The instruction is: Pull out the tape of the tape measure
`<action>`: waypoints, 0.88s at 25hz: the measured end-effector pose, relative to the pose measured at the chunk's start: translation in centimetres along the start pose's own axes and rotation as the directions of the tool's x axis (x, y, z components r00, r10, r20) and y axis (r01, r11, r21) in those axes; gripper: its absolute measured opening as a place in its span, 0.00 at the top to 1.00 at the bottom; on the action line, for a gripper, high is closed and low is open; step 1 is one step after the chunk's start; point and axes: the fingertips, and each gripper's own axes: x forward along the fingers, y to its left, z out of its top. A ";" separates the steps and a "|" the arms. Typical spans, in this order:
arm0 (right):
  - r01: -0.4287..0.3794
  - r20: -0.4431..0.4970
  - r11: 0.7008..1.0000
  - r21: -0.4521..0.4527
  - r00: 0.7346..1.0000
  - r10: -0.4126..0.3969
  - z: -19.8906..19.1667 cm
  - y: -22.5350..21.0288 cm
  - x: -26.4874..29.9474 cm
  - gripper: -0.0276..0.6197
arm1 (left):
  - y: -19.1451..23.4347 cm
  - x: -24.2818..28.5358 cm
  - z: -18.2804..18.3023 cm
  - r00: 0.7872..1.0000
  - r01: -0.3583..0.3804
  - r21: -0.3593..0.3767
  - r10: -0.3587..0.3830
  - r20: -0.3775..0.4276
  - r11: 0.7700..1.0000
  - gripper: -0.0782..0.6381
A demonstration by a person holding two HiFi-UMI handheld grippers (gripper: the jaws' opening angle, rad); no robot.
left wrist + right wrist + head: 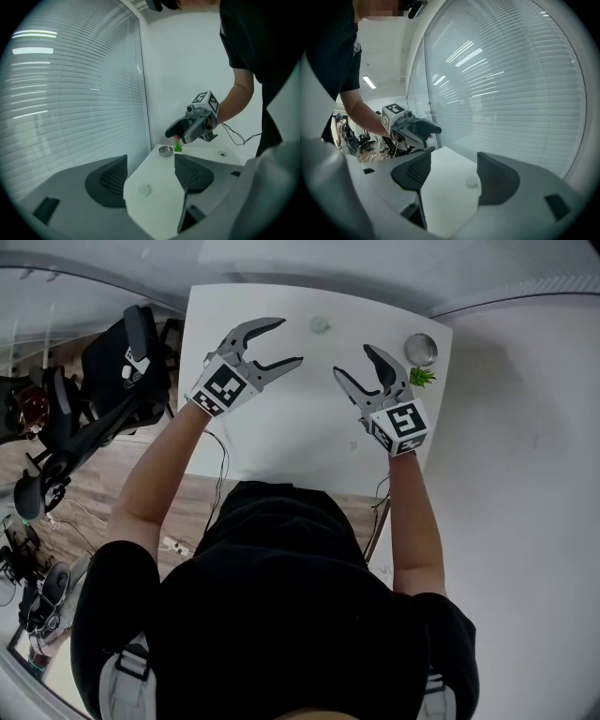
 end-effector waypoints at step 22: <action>0.027 -0.126 0.998 0.050 0.992 -0.020 -8.9 -6.0 6.9 0.57 | 2.2 10.1 -9.9 0.968 0.213 0.025 -0.208 -0.138 0.977 0.43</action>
